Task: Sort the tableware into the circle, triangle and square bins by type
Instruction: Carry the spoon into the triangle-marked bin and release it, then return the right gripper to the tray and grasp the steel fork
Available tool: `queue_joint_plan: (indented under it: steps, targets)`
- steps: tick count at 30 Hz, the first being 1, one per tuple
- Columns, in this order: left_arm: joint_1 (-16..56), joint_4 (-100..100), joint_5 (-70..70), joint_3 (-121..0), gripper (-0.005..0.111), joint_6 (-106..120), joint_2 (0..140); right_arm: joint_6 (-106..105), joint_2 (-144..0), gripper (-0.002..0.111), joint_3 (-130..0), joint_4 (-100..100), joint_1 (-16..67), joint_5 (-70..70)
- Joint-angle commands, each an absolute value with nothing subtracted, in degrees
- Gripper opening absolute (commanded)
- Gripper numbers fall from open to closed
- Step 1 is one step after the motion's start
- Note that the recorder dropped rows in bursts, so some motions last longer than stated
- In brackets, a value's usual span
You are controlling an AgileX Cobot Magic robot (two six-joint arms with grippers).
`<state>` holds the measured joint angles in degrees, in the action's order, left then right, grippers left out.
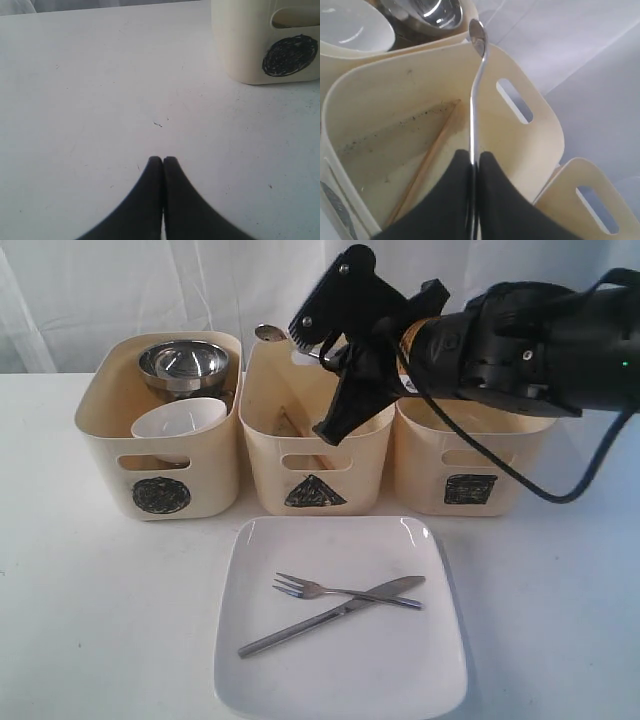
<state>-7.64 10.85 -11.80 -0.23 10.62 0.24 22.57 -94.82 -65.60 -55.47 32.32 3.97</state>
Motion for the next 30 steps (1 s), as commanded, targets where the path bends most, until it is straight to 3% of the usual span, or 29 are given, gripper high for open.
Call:
queue_joint_plan:
  steps: [1,7,9,14,15,24,30]
  targets:
    - [-7.3,11.4,-12.0,0.0,0.000,10.3,0.0,19.1,-97.8,0.000,-68.7,-56.0,32.0,5.3]
    - [-7.3,11.4,-12.0,0.0,0.000,10.3,0.0,19.7,-102.5,0.001,-72.9,-56.2,32.0,5.8]
    - [-7.3,11.4,-12.0,0.0,0.000,10.3,0.0,19.7,-103.8,0.010,-74.5,-56.2,31.5,6.6]
    - [-7.3,11.4,-12.0,0.0,0.000,10.3,0.0,26.3,-104.5,0.051,-75.5,-56.2,28.9,7.5]
    - [-7.3,11.4,-12.0,0.0,0.000,10.3,0.0,27.9,-104.2,0.054,-75.5,-56.2,28.9,9.5]
    - [-7.3,11.4,-12.0,0.0,0.000,10.3,0.0,27.6,-97.4,0.054,-75.2,-51.9,28.9,21.9]
    - [-7.3,11.4,-12.0,0.0,0.000,10.3,0.0,14.3,-91.0,0.054,-75.2,-35.7,28.9,22.1]
